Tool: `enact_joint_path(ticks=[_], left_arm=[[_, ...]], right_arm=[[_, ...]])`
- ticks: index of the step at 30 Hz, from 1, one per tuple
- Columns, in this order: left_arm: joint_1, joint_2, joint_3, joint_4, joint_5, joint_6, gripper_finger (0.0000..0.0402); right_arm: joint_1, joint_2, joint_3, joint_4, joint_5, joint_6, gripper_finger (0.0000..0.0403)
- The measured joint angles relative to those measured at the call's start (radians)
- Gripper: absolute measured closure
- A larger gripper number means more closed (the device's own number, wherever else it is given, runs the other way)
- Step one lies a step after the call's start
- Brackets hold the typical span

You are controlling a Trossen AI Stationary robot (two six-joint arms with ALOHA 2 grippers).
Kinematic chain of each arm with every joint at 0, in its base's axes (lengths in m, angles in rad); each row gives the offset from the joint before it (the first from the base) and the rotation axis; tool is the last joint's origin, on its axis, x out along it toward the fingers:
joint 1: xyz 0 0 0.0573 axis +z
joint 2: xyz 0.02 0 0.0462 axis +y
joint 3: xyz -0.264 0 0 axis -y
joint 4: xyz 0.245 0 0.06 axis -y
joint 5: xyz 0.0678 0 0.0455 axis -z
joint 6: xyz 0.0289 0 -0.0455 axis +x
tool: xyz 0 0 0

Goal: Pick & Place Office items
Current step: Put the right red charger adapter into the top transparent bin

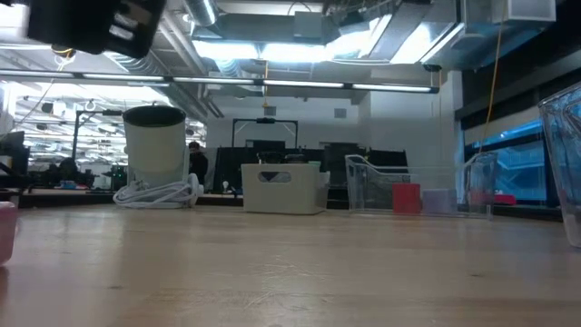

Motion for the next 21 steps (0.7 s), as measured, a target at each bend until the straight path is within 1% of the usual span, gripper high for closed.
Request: enact_joint_path(ticks=[4,8,11,15,18,21], left_arm=[[-0.048,0.076,0.038,0.0,-0.052,0.104,0.0118],[-0.069,0.139,0.064,-0.001,-0.116,0.179,0.0118],[-0.071,0.169,0.068,-0.004,-0.139,0.186,0.0116],[-0.069,0.184,0.068,-0.076,-0.133,0.187,0.0118],[-0.069,0.191,0.071,-0.104,-0.181,0.213,0.012],[-0.063,0.21,0.068,-0.117,-0.176,0.22,0.0121]], right_arm=[[0.019,0.0,0.0,0.0,0.0,0.043,0.0141],[0.035,0.0,0.0,0.0,0.033,0.096,0.0141],[0.052,0.0,0.0,0.0,0.049,0.122,0.0141],[0.072,0.0,0.0,0.0,0.055,0.144,0.014],[0.086,0.0,0.0,0.0,0.076,0.144,0.014],[0.092,0.0,0.0,0.0,0.082,0.144,0.014]])
